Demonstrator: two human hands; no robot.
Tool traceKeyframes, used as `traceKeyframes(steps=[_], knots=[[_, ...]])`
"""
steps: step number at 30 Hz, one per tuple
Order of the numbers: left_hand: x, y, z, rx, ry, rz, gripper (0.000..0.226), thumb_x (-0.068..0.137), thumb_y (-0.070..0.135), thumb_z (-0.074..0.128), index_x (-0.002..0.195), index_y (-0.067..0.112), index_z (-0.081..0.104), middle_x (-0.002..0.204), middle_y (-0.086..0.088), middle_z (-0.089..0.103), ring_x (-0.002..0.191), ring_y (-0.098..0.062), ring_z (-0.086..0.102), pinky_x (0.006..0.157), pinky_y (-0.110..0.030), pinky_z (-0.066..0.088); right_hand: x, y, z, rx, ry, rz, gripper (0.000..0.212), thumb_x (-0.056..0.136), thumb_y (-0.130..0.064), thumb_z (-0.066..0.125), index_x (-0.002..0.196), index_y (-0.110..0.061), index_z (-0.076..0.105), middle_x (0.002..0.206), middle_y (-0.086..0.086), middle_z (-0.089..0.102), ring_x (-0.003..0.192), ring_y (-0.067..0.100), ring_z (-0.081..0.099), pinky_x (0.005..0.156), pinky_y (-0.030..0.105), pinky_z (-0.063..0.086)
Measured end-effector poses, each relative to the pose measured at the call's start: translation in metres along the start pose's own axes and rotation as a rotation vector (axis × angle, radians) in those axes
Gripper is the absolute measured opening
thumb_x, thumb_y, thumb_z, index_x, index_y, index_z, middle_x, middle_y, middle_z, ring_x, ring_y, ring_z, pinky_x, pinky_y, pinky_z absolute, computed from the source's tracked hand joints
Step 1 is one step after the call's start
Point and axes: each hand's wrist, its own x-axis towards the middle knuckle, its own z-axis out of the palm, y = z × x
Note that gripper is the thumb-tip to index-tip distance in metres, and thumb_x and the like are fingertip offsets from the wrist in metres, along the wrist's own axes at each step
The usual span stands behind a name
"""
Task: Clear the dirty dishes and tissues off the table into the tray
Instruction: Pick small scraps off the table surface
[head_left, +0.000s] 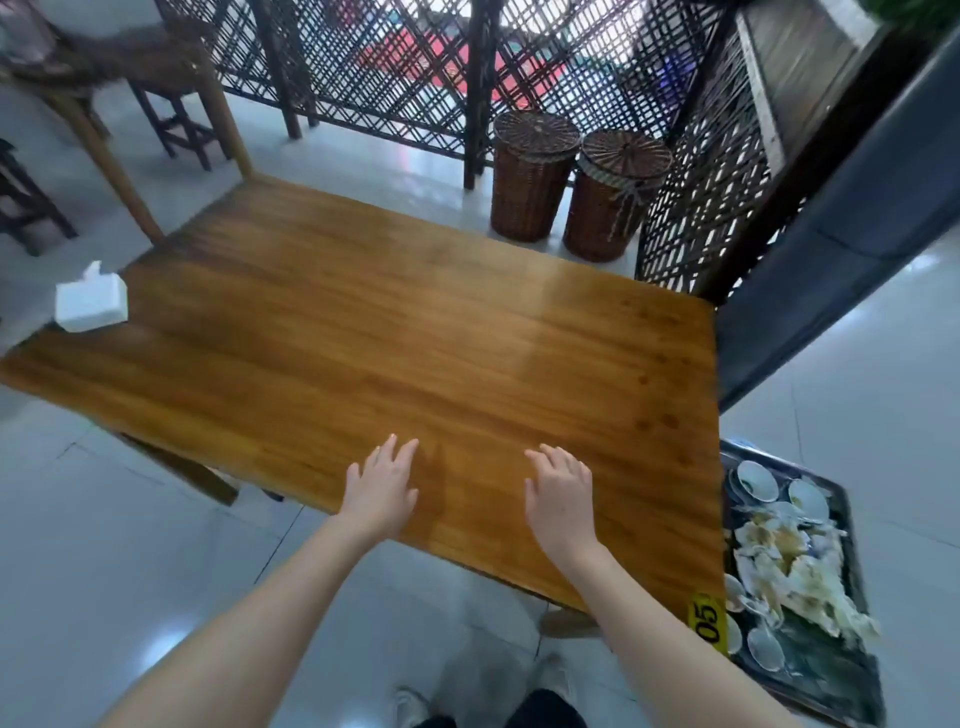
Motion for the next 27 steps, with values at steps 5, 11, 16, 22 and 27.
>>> traceKeyframes(steps=[5, 11, 16, 22, 27], knots=[[-0.008, -0.076, -0.021, -0.049, 0.037, -0.126, 0.065, 0.099, 0.028, 0.049, 0.153, 0.026, 0.014, 0.162, -0.005, 0.010, 0.147, -0.023, 0.013, 0.115, -0.049, 0.016, 0.018, -0.075, 0.013, -0.004, -0.030, -0.134, 0.039, 0.094, -0.022, 0.057, 0.133, -0.019, 0.055, 0.140, 0.003, 0.052, 0.134, 0.021, 0.040, 0.113, 0.040, 0.027], [-0.004, -0.151, -0.044, -0.117, 0.104, -0.258, 0.065, 0.097, 0.029, 0.052, 0.153, 0.026, 0.017, 0.161, -0.005, 0.012, 0.147, -0.024, 0.017, 0.116, -0.052, 0.016, 0.049, -0.148, 0.027, -0.009, -0.082, -0.305, 0.040, 0.096, -0.020, 0.052, 0.137, -0.017, 0.051, 0.145, 0.005, 0.046, 0.138, 0.024, 0.034, 0.114, 0.044, 0.022], [0.011, -0.208, -0.064, -0.116, 0.130, -0.342, 0.066, 0.097, 0.030, 0.051, 0.153, 0.025, 0.016, 0.161, -0.006, 0.012, 0.147, -0.025, 0.018, 0.117, -0.049, 0.020, 0.082, -0.205, 0.046, -0.004, -0.109, -0.374, 0.041, 0.098, -0.020, 0.050, 0.139, -0.019, 0.048, 0.147, 0.003, 0.043, 0.140, 0.022, 0.031, 0.115, 0.043, 0.020], [0.038, -0.273, -0.093, -0.138, 0.135, -0.408, 0.064, 0.099, 0.030, 0.050, 0.153, 0.025, 0.015, 0.161, -0.006, 0.010, 0.146, -0.026, 0.017, 0.117, -0.049, 0.020, 0.132, -0.272, 0.078, 0.029, -0.146, -0.403, 0.041, 0.096, -0.017, 0.054, 0.136, -0.018, 0.051, 0.145, 0.003, 0.046, 0.139, 0.022, 0.033, 0.115, 0.043, 0.020], [0.066, -0.327, -0.129, -0.132, 0.145, -0.452, 0.063, 0.098, 0.031, 0.051, 0.152, 0.025, 0.019, 0.161, -0.006, 0.012, 0.145, -0.027, 0.021, 0.116, -0.047, 0.022, 0.177, -0.328, 0.098, 0.055, -0.190, -0.390, 0.040, 0.095, -0.017, 0.054, 0.135, -0.018, 0.052, 0.144, 0.002, 0.046, 0.139, 0.022, 0.033, 0.115, 0.043, 0.021]])
